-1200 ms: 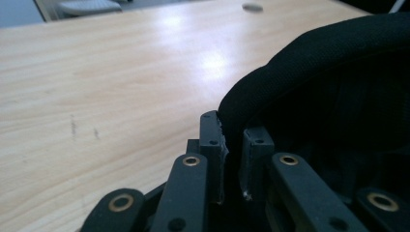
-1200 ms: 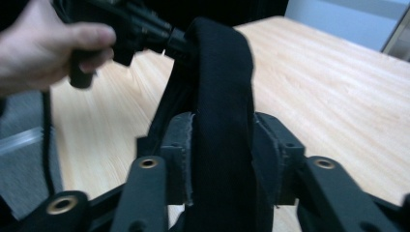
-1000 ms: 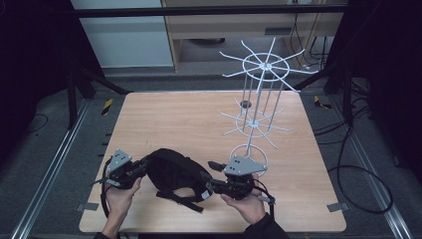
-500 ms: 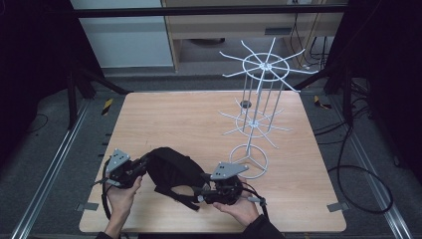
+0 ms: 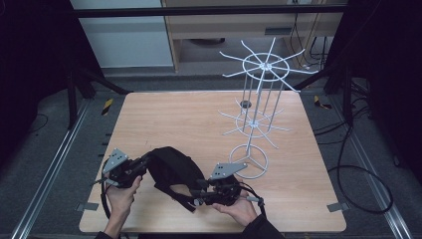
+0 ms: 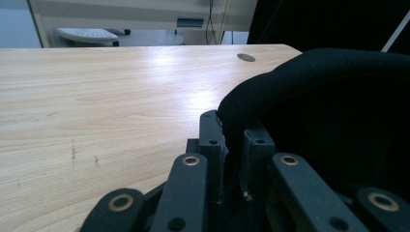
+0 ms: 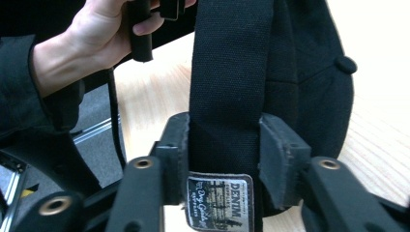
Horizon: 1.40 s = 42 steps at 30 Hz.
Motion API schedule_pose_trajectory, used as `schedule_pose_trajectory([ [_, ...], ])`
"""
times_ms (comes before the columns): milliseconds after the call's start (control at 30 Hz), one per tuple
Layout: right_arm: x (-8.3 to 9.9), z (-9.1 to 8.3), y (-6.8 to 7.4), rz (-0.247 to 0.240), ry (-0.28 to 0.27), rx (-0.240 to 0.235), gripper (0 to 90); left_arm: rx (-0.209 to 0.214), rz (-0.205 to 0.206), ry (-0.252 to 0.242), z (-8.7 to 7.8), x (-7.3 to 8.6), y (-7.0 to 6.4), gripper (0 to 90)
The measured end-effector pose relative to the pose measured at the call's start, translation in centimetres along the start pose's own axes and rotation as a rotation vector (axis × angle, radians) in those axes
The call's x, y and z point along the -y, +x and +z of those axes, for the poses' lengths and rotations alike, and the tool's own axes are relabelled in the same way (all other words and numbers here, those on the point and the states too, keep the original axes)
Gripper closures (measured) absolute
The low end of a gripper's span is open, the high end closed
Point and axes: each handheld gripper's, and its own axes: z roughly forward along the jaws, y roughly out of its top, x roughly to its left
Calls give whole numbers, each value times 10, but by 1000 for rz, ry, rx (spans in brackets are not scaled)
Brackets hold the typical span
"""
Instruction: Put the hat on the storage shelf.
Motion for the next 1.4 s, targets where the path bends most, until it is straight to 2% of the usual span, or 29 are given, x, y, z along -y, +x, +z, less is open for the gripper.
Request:
schedule_pose_trajectory([
  [100,-1,-1,4,-30,0,17,739,10,-9,-8,1,-1,0,794],
  [133,-2,-2,8,-72,2,62,771,-1,-27,0,2,-2,0,761],
  [167,-3,-2,10,-89,-1,84,781,2,-44,2,2,-2,1,723],
  [233,-4,-4,13,-153,6,163,797,-2,-90,17,0,-2,4,618],
  [267,-4,-4,15,-188,18,199,804,-2,-90,17,0,-2,4,570],
  [300,-3,-3,17,-207,27,227,809,0,-111,26,-2,-3,5,539],
  [333,-2,-2,18,-221,36,250,812,-17,-113,39,-11,-2,4,522],
  [400,-1,0,18,-234,52,264,813,-24,-114,45,-16,-2,2,492],
  [433,3,5,18,-240,70,284,813,-29,-102,52,-28,-1,-3,491],
  [467,3,5,18,-240,70,284,813,-29,-102,52,-28,-1,-3,490],
  [500,6,10,17,-241,84,289,811,-4,-101,52,-34,-1,-9,490],
  [533,7,12,18,-239,91,289,809,-4,-101,52,-34,-1,-9,490],
  [567,8,14,18,-239,92,291,806,23,-96,58,-33,0,-15,490],
  [600,8,14,18,-239,92,291,806,23,-96,58,-33,0,-15,485],
  [667,9,18,20,-244,99,288,799,46,-88,71,-28,1,-23,476],
  [733,12,24,23,-255,110,285,792,81,-63,82,-23,1,-35,462],
  [867,15,29,24,-257,120,280,789,88,-44,92,-19,0,-45,431],
  [900,16,33,25,-255,124,277,786,67,-37,112,-15,2,-50,415],
  [933,16,33,25,-255,124,277,786,67,-37,112,-15,2,-50,404],
  [1000,19,37,26,-258,125,269,781,50,-41,150,-6,6,-53,380],
  [1133,20,42,29,-271,135,251,770,57,-49,173,3,10,-55,378],
  [1167,21,43,30,-272,136,244,767,57,-40,190,8,11,-57,402],
  [1267,21,44,31,-264,134,229,763,66,-51,205,13,13,-57,535],
  [1300,22,45,31,-267,137,227,752,95,-71,214,16,14,-56,589],
  [1400,21,45,30,-252,136,213,712,119,-80,216,15,14,-55,711],
])
